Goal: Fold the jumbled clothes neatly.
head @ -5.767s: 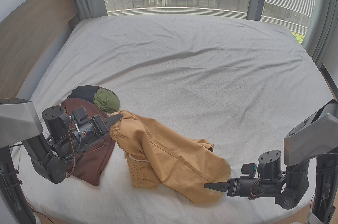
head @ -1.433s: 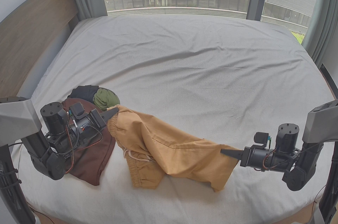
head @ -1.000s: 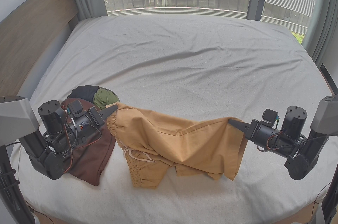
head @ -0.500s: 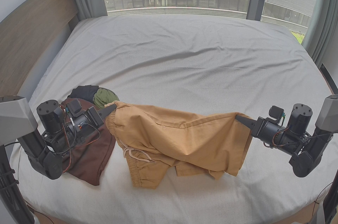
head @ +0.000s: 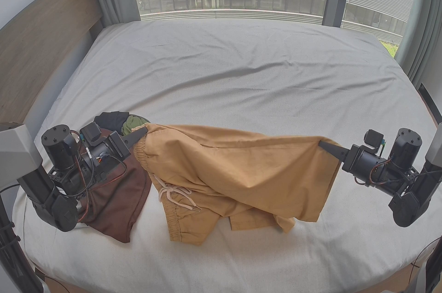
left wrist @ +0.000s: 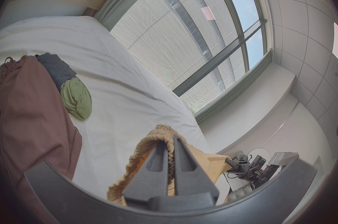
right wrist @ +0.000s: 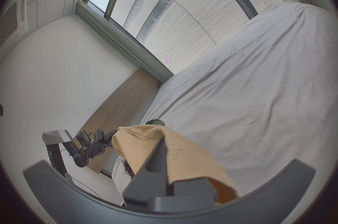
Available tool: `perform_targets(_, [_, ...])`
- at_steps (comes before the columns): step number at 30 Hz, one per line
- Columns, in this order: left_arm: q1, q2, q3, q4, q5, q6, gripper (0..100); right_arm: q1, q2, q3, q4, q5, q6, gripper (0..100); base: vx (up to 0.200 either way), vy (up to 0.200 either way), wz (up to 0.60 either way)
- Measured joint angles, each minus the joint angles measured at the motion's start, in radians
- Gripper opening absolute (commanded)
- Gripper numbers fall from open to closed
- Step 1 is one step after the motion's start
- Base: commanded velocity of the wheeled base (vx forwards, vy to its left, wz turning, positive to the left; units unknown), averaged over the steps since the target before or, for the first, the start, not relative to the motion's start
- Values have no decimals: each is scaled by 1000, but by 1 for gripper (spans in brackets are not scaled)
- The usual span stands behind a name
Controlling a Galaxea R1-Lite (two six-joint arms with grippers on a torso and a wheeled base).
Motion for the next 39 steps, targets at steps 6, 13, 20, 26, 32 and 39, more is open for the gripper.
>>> perform_targets(6, [16, 0, -6, 0, 0, 17, 0, -37, -14, -4, 0, 6, 0, 0, 0, 0, 0])
perform_targets(13, [23, 0, -6, 2, -1, 29, 0, -56, -17, -10, 0, 5, -1, 0, 0, 0, 0])
perform_targets(20, [23, 1, -6, 3, -1, 30, 0, -68, -24, -18, 0, 5, -1, 0, 0, 0, 0])
perform_targets(26, [22, 1, -5, 3, -1, 30, 0, -71, -43, -23, 0, 5, -1, 0, 0, 0, 0])
perform_targets(32, [20, 1, -4, 2, -1, 30, 0, -70, -80, -24, 1, 7, 1, 0, 0, 0, 0])
perform_targets(39, [32, -3, -14, 1, -1, 30, 0, -78, -89, -24, 1, 8, 1, 0, 0, 0, 0])
